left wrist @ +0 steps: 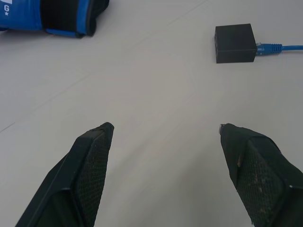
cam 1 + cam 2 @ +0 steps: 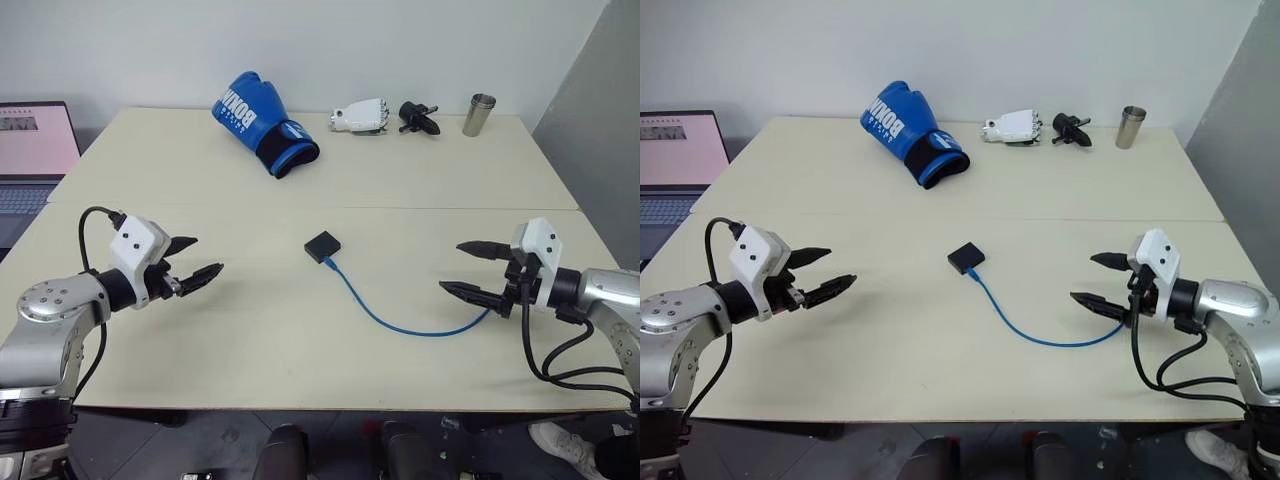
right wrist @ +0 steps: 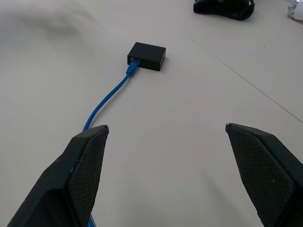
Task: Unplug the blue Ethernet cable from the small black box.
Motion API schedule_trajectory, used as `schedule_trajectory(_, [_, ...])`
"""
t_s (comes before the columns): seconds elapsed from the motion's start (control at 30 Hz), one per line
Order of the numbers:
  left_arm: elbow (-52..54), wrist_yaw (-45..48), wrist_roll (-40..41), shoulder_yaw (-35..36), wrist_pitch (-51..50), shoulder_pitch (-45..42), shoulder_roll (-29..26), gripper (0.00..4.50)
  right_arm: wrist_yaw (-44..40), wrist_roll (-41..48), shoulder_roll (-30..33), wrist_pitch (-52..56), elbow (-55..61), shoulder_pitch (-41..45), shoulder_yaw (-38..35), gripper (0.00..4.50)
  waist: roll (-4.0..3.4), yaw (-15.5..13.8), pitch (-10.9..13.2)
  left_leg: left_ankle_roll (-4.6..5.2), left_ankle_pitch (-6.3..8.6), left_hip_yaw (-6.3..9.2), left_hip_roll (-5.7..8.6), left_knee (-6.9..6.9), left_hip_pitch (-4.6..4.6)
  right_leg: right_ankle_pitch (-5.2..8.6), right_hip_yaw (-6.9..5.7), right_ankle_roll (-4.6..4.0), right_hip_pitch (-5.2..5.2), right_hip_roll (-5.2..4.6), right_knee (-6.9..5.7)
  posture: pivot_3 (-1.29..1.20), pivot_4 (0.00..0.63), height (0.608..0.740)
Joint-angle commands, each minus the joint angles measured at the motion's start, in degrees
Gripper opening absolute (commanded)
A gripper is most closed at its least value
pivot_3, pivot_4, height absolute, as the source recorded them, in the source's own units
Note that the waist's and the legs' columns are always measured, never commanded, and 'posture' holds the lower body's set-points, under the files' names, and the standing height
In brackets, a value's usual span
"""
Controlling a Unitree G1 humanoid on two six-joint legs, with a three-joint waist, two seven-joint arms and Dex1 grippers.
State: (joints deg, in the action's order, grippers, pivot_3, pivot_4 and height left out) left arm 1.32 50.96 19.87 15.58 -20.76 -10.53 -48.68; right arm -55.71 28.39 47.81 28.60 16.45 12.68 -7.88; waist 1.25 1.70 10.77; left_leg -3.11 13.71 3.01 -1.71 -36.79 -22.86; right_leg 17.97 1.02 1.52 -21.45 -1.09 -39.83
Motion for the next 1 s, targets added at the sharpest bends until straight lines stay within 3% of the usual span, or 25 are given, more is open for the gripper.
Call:
schedule_trajectory(0.03, [0.52, 1.57, 0.74, 1.12, 2.03, -0.07, -0.62, 3.82, -0.29, 1.08, 0.74, -0.11, 1.00, 1.10, -1.97, 4.20, 0.00, 0.00, 0.00, 0.00, 0.00, 0.00, 0.00, 0.00, 0.00, 0.00, 0.00, 0.00, 0.00, 0.00, 0.00, 0.00, 0.150, 0.740])
schedule_trajectory(0.47, [-0.79, 1.17, 0.24, 0.72, 2.80, -0.72, -0.12, 3.82, -0.61, 0.96, 0.88, -0.17, 1.16, 1.41, -1.65, 4.20, 0.00, 0.00, 0.00, 0.00, 0.00, 0.00, 0.00, 0.00, 0.00, 0.00, -0.01, 0.00, 0.00, 0.00, 0.00, 0.00, 0.150, 0.740])
schedule_trajectory(0.7, [-0.40, 8.11, 0.98, -1.71, 5.35, 0.77, -1.19, 3.82, -0.13, 0.89, -0.28, -0.12, 2.03, 2.03, -0.24, 4.20, 0.00, 0.00, 0.00, 0.00, 0.00, 0.00, 0.01, 0.00, -0.01, 0.00, -0.01, 0.00, 0.00, 0.00, 0.01, 0.00, 0.150, 0.740])
schedule_trajectory(0.83, [-0.33, 10.28, 0.85, -3.46, 5.50, 0.54, -0.96, 3.82, 2.62, -0.56, -4.63, -0.81, 2.49, 3.10, 3.29, 4.20, -0.01, 0.11, 0.00, 0.00, 0.00, 0.00, -0.03, 0.00, 0.00, 0.00, 0.00, 0.00, 0.00, 0.02, 0.00, 0.00, 0.150, 0.740])
schedule_trajectory(1.0, [0.19, 12.23, 1.15, -5.38, 4.83, -0.83, -0.73, 3.82, 11.49, -8.07, -15.35, -3.75, -0.87, 6.37, 11.68, 4.20, -0.03, 0.17, 0.01, 0.00, 0.00, 0.00, -0.04, 0.00, 0.00, 0.00, 0.01, 0.00, -0.05, 0.05, -0.06, 0.00, 0.150, 0.740])
